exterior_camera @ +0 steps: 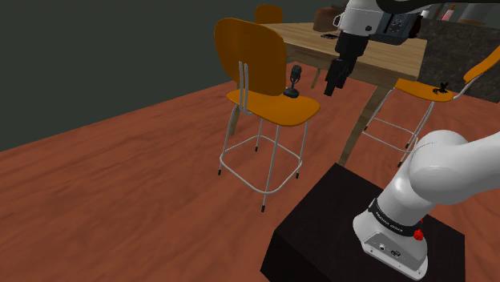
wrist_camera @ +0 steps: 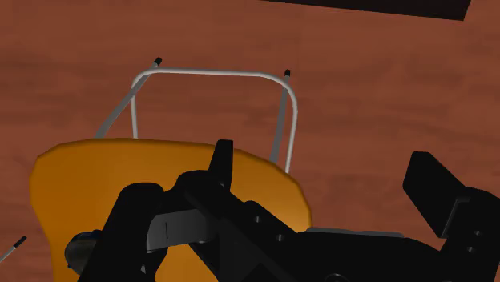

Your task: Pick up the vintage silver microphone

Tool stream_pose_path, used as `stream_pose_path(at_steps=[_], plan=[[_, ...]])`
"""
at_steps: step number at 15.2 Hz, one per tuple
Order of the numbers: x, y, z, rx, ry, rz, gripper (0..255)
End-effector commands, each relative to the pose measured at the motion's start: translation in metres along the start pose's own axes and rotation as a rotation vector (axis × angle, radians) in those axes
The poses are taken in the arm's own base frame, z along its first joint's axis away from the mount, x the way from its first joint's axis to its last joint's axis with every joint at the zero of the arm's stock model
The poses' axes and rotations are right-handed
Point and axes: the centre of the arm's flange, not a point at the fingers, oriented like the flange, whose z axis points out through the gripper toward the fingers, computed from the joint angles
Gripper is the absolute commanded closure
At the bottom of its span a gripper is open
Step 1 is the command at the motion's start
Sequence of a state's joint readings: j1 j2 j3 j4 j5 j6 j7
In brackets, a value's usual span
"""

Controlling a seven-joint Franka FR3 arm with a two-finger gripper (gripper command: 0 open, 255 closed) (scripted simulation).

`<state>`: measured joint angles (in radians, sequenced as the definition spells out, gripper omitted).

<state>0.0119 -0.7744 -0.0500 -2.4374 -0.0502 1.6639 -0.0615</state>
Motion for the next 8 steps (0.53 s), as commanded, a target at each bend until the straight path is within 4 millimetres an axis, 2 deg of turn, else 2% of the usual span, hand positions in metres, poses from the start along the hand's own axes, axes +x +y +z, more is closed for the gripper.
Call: stream_pose_path(at_steps=[1,8], plan=[[0.0,0.0,0.0,0.0,0.0,0.0,0],[0.072,0.063,0.001,0.001,-0.025,0.013,0]])
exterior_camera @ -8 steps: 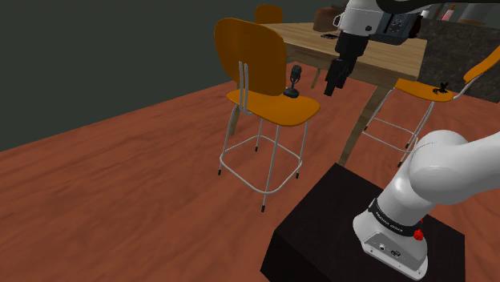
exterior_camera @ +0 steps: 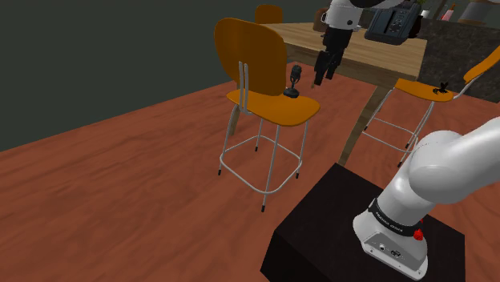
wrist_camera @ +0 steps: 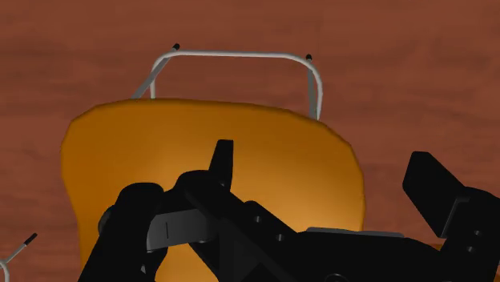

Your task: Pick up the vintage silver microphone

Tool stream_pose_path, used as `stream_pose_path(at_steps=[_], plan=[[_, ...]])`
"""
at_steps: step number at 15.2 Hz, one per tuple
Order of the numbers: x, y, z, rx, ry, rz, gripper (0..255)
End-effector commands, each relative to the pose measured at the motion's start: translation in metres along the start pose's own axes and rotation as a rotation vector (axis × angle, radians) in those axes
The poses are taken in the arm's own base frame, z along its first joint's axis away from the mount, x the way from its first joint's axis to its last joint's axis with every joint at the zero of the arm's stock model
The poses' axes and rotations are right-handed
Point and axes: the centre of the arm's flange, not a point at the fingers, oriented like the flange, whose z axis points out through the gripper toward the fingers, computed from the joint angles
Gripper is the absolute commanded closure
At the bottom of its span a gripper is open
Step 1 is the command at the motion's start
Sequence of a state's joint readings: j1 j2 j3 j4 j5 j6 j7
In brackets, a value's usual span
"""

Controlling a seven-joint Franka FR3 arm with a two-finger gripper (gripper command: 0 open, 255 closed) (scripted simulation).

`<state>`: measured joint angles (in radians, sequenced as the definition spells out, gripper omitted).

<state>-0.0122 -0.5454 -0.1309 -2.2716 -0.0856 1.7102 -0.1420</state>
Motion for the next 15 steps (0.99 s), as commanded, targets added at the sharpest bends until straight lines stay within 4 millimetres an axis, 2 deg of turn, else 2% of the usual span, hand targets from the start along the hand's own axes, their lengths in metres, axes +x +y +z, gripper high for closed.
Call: stream_pose_path(at_steps=[1,15], plan=[[0.02,0.018,0.002,-0.001,-0.007,0.003,0],[0.162,0.146,0.007,0.001,-0.058,0.028,0]])
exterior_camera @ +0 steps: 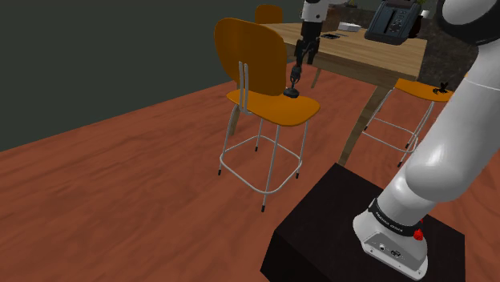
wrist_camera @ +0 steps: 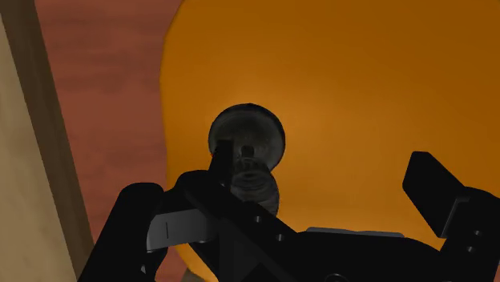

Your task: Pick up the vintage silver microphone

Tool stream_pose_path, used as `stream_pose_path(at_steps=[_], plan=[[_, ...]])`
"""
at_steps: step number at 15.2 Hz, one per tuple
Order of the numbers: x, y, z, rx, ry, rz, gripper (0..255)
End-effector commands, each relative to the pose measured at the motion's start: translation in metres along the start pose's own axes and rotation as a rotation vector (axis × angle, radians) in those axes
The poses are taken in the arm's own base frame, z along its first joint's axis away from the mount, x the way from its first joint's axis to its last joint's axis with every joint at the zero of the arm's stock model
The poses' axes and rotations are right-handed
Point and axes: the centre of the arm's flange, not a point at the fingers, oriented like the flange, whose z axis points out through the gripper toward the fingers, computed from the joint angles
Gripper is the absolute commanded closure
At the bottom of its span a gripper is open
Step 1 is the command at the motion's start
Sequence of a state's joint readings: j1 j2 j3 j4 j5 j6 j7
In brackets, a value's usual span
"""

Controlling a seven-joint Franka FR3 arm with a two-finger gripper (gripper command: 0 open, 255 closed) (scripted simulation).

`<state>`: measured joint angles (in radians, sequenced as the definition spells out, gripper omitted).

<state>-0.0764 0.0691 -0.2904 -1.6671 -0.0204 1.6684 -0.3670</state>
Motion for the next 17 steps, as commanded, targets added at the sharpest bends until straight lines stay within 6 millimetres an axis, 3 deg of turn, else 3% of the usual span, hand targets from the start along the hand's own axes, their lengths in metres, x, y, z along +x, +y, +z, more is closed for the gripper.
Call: stream_pose_path(at_steps=[1,3,10,13,14,17], plan=[[0.018,0.016,0.0,0.0,-0.007,0.002,0],[0.038,0.034,0.0,0.0,-0.015,0.006,0],[0.041,0.033,0.037,0.0,-0.015,0.006,0],[0.041,0.033,0.04,0.0,-0.015,0.006,0],[0.035,0.032,0.038,0.0,-0.014,0.006,255],[0.039,0.032,0.033,-0.001,-0.013,0.006,255]])
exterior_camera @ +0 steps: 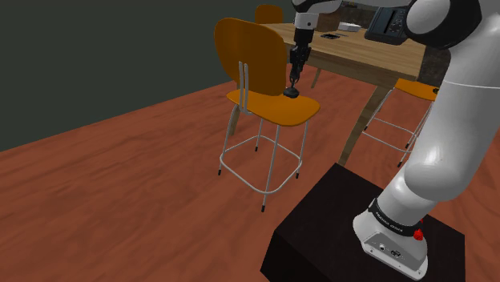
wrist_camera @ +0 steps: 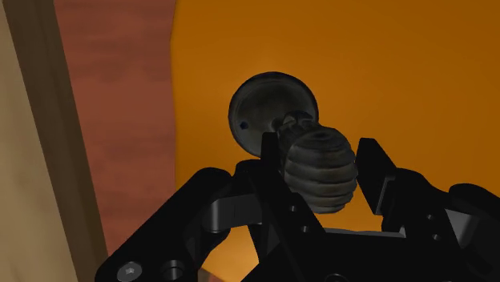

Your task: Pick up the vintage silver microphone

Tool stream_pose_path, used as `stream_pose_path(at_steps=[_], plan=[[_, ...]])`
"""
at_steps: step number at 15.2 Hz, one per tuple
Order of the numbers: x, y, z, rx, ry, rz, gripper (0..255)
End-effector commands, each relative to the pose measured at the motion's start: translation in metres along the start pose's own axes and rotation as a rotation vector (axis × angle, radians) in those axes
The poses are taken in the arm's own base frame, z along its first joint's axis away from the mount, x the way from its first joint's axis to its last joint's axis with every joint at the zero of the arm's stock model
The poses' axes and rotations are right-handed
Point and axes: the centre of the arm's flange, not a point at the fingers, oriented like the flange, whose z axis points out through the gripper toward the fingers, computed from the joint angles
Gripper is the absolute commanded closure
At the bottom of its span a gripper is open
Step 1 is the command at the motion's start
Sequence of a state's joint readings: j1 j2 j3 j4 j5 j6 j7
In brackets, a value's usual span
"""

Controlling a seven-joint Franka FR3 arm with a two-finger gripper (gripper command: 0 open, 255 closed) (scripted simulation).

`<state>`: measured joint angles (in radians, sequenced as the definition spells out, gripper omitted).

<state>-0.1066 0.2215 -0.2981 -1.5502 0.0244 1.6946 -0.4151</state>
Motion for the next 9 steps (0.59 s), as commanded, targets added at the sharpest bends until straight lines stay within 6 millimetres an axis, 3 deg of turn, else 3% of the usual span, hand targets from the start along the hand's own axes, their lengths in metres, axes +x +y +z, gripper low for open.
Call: stream_pose_path(at_steps=[1,6,9], plan=[[-0.002,0.008,0.005,-0.004,-0.01,0.014,255],[0.001,0.011,0.013,-0.003,-0.012,0.014,255],[-0.001,0.011,-0.003,-0.003,-0.012,0.014,255]])
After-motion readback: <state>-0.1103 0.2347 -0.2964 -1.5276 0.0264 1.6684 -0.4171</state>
